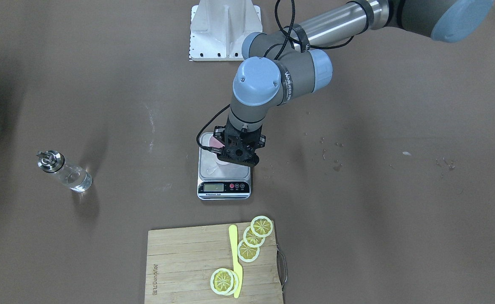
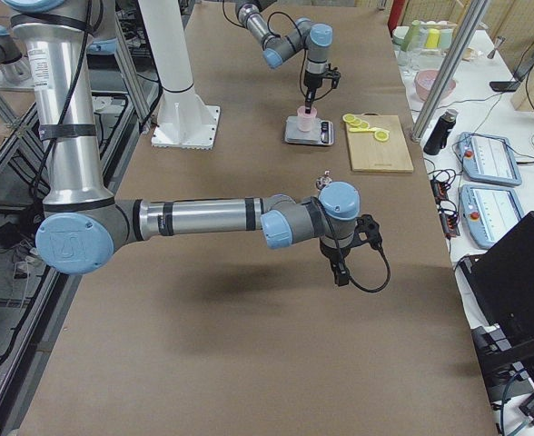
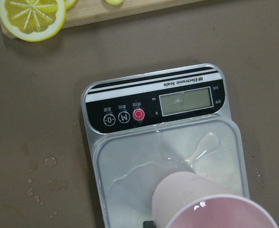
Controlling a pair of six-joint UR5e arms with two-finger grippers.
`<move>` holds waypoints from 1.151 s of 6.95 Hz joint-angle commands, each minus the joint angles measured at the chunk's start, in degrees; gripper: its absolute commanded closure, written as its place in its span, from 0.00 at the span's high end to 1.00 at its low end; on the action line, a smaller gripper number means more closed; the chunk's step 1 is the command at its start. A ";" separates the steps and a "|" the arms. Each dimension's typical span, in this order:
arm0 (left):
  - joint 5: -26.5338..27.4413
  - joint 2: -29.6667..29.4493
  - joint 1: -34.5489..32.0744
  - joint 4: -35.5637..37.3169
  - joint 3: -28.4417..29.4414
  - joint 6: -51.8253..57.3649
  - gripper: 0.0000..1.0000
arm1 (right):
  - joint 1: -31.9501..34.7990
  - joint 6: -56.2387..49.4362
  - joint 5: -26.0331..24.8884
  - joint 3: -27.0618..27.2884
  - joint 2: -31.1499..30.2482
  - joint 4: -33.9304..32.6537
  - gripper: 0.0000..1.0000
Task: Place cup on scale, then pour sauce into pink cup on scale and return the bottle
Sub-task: 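Lower the pink cup onto the scale tray and open the left gripper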
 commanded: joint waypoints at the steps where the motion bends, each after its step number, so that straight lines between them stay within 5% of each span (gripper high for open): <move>1: 0.00 -0.08 -0.03 -0.30 0.12 -0.39 0.70 | 0.00 0.07 0.00 0.03 0.04 0.04 1.00; 2: 0.00 -0.08 -0.03 -0.39 -0.06 -0.39 0.93 | 0.00 -0.02 0.00 0.03 0.04 0.04 1.00; 6: -1.49 0.80 -2.74 0.66 -5.31 -1.00 0.97 | 0.00 0.07 0.09 0.38 -0.32 0.04 1.00; 8: -12.34 5.34 -10.19 0.66 -8.29 -0.13 0.98 | 0.00 -0.28 0.35 0.65 -0.84 0.39 1.00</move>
